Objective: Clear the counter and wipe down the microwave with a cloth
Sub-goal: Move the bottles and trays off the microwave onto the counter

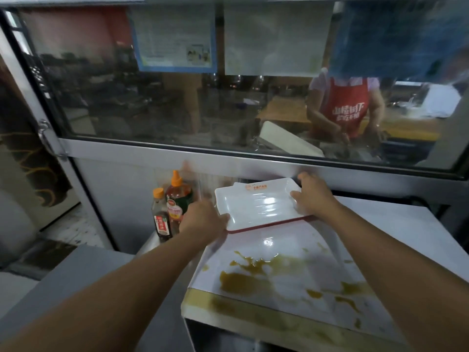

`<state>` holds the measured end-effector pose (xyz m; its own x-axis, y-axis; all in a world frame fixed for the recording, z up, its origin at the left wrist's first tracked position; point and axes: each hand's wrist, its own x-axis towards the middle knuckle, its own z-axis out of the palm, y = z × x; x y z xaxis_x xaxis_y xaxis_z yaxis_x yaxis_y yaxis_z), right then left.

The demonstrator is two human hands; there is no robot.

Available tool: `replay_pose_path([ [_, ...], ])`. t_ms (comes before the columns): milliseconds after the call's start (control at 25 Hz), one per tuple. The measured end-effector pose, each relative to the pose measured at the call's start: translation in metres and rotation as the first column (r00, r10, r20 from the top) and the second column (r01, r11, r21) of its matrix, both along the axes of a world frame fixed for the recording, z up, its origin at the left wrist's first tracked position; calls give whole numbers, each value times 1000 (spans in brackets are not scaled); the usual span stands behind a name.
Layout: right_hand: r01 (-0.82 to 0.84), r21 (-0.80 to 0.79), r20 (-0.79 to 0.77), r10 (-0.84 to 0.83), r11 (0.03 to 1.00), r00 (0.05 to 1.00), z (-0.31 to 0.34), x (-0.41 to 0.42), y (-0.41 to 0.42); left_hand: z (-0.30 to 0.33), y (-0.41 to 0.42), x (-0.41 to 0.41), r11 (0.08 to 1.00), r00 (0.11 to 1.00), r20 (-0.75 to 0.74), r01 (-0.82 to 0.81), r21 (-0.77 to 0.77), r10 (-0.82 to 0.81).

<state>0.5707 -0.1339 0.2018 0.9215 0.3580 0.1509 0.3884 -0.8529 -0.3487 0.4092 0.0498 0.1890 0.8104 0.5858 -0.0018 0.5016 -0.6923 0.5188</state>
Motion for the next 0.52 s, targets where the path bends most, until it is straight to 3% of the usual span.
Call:
replay_pose_path([
  [120,-21,-46,-16,20,999,1000,-6,13,1,-3,-1,7,999,1000,-4,-31,-13,31],
  [520,-72,30,20,71,997,997,-2,9,7,1,-4,1,995,996,27,-84,-49,86],
])
